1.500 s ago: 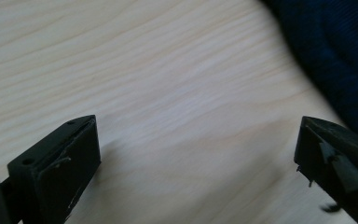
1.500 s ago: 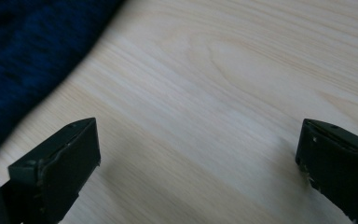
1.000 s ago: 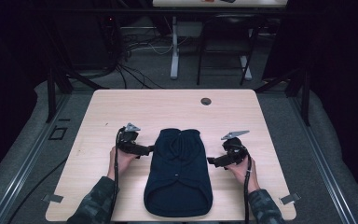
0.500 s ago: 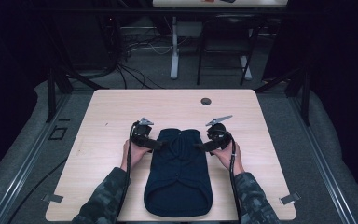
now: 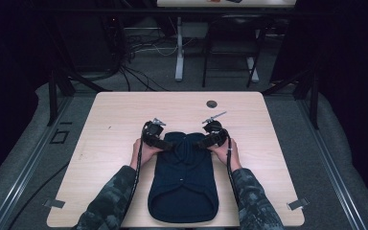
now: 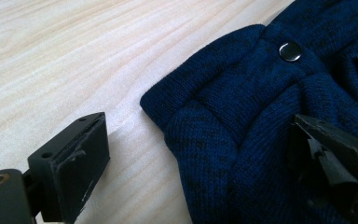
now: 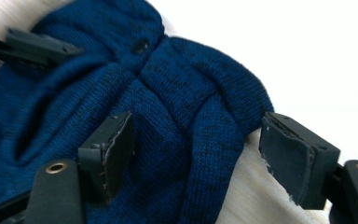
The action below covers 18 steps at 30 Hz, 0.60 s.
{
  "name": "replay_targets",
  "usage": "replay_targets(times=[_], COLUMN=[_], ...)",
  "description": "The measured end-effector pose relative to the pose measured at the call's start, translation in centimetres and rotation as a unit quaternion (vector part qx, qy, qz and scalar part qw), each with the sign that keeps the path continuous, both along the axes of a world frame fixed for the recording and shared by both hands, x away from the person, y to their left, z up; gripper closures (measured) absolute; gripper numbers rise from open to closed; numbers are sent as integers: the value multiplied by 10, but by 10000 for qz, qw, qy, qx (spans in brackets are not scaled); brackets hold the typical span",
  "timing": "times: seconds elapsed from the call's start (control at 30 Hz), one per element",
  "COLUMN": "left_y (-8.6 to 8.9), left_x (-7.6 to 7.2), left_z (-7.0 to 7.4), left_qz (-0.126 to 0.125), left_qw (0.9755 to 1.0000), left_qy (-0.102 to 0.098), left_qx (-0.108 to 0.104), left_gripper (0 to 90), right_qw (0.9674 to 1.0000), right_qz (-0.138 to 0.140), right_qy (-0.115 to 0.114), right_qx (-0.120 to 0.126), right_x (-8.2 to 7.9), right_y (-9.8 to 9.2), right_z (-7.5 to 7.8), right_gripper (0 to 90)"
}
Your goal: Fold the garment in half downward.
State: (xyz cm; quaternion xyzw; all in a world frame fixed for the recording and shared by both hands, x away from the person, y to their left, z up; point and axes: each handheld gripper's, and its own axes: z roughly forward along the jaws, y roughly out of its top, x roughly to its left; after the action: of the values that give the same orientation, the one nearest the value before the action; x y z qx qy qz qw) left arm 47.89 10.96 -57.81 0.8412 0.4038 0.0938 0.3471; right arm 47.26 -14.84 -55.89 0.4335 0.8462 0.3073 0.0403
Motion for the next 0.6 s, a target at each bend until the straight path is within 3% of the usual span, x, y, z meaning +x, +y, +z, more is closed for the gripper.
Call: replay_targets(times=[0.1,0.23,0.37,0.47,0.6], left_y=[-1,-6,-7,-8,-8], left_x=[0,-2,-3,-4,-5], left_z=[0,0,0,0,0], left_qz=[-14,-8,14,46,-20], left_qw=[10000,9997,9996,9995,9996], left_qy=[-21,-88,-102,-140,-172], left_qx=[60,208,246,269,238], left_gripper=[62,76,83,92,145], right_qw=[9999,9993,9989,9981,9981], right_qz=[-29,75,79,110,64], right_qy=[-79,-76,-239,-510,-507], right_qx=[-60,-362,-387,-336,-351], right_x=[0,0,-3,-8,-9], right_y=[3,7,9,8,8], right_z=[-1,-4,-5,-9,-9], right_gripper=[284,329,332,342,388])
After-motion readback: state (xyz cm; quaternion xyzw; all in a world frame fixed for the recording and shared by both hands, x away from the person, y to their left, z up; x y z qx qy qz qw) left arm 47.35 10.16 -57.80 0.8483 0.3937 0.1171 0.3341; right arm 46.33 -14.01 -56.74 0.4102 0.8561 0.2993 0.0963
